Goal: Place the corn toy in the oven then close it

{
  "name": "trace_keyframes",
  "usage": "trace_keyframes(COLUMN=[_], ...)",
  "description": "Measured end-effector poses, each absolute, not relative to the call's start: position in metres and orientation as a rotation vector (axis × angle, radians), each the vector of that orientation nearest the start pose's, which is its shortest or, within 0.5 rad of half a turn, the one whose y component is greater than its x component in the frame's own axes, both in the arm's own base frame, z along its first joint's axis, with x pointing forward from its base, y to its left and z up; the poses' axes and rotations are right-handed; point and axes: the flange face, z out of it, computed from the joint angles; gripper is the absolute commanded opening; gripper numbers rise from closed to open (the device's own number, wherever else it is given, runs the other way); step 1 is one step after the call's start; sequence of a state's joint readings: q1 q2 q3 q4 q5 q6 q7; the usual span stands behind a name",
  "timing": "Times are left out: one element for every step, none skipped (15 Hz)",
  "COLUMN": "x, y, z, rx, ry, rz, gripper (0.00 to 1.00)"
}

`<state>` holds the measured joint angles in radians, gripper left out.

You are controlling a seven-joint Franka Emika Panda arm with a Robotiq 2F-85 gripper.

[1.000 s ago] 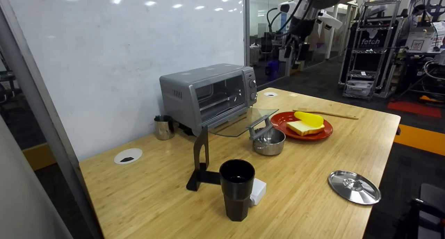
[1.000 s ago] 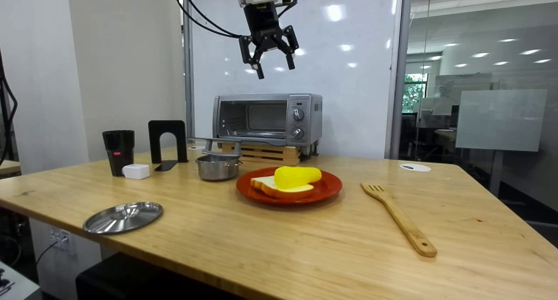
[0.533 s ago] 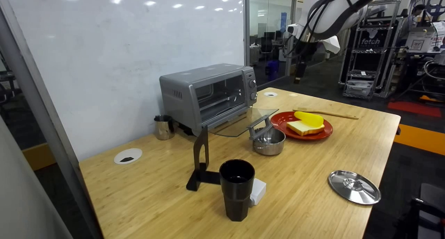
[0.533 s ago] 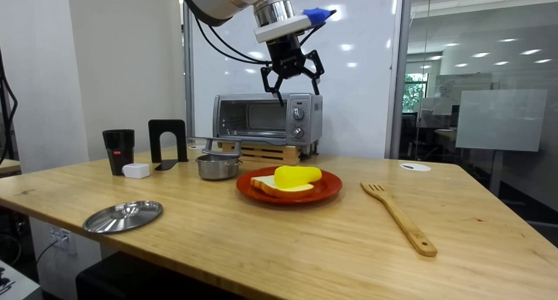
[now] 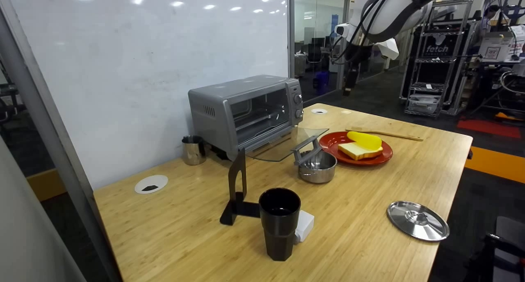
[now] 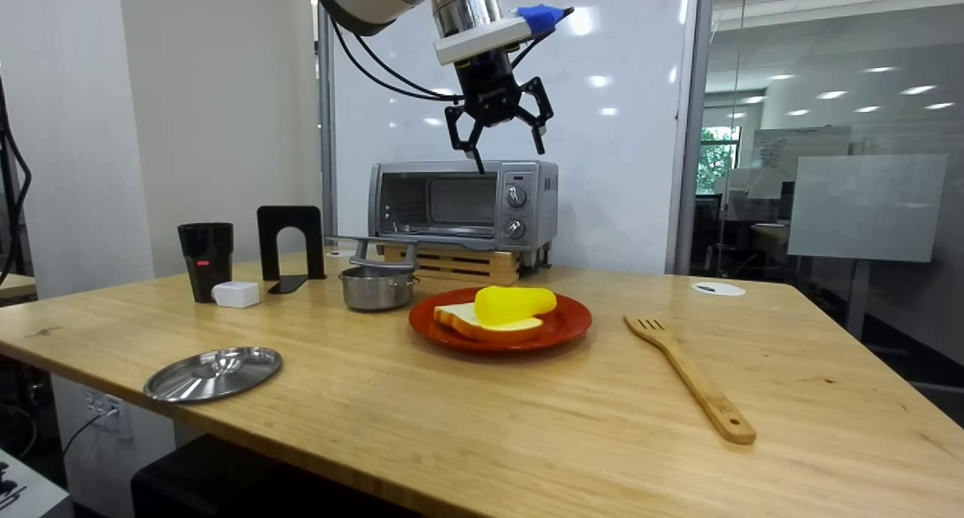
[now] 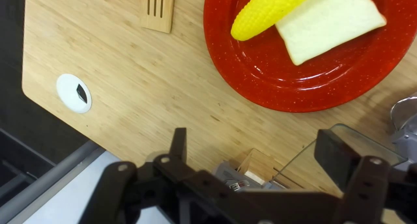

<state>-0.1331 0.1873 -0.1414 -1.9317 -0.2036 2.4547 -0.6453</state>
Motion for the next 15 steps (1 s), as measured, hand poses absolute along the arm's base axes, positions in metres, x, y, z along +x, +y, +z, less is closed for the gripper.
trace_keyframes(x=[0.605,0.603,0.601,0.598,0.596,0.593,0.591,0.588,0.587,0.586,0.585,0.585,0.584,0.584,0.585], y=[-0.167,-0.170,-0.175,-0.181,-0.187,-0.194,-0.201,-0.207,-0.211,-0.215,-0.217,-0.219,-0.220,-0.220,-0.220], z=[0.424,0.417,0.409,0.400,0.390,0.379,0.368,0.358,0.347,0.337,0.328,0.319,0.312,0.305,0.299], rx=[-3.314,-3.313,-3.315,-3.320,-3.326,-3.335,-3.347,-3.359,-3.368,-3.376,-3.382,-3.386,-3.388,-3.390,-3.392], ry=[-0.847,-0.814,-0.774,-0.731,-0.682,-0.630,-0.581,-0.529,-0.478,-0.429,-0.378,-0.330,-0.282,-0.235,-0.184], rz=[-0.361,-0.329,-0.298,-0.270,-0.240,-0.212,-0.182,-0.155,-0.130,-0.110,-0.093,-0.077,-0.065,-0.057,-0.062], gripper=[1.00,1.00,1.00,1.00,1.00,1.00,1.00,1.00,1.00,1.00,1.00,1.00,1.00,1.00,1.00])
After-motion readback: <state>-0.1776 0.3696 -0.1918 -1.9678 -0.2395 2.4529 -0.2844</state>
